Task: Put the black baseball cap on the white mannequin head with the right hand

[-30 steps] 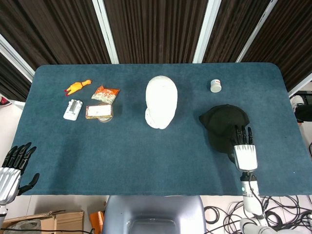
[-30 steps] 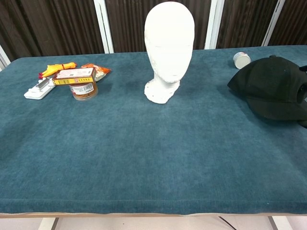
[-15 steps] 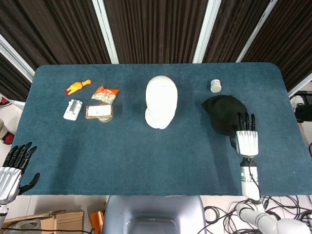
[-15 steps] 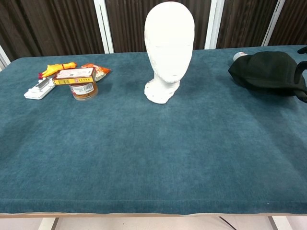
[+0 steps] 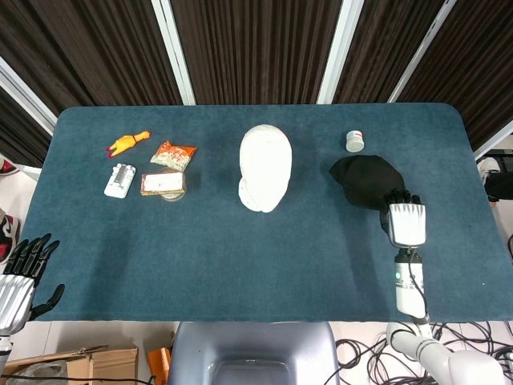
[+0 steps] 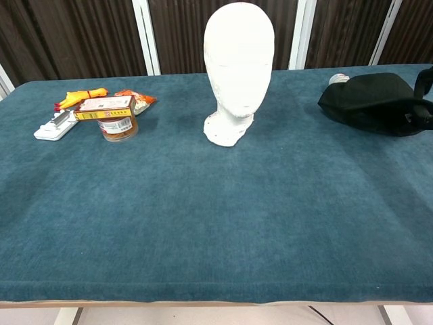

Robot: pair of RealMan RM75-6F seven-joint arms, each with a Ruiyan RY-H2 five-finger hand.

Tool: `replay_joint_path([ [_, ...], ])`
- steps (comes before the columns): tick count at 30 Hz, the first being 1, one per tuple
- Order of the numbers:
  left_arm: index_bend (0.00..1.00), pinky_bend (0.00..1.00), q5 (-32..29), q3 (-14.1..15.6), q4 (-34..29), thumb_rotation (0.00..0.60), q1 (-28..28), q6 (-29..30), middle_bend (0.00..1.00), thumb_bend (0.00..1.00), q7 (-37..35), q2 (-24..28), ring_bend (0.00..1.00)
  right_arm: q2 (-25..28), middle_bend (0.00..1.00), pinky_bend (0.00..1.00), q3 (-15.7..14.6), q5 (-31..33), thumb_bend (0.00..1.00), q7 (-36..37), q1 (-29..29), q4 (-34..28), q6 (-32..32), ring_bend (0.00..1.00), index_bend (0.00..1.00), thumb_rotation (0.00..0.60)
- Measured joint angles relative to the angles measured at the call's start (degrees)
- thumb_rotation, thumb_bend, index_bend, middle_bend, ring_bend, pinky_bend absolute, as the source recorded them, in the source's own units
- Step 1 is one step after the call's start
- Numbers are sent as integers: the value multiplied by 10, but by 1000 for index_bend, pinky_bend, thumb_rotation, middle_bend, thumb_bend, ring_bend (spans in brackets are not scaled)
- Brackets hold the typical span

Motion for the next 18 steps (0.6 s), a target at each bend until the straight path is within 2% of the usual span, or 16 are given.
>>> replay_joint_path([
  [6, 0, 2, -1, 0, 0, 600, 0, -2, 0, 385, 0, 0, 0, 7, 707, 909, -3, 1, 494, 4, 4, -4, -1, 700, 926, 600],
  [13, 0, 2, -1, 0, 0, 600, -2, -4, 0, 386, 0, 0, 0, 13, 740, 986, -3, -1, 494, 21, 8, -1, 9, 746, 953, 600],
  [18, 0, 1, -1, 0, 1, 600, -3, -6, 0, 385, -1, 0, 0, 20, 741, 991, -3, -9, 493, 30, 11, 7, 37, 748, 953, 600],
])
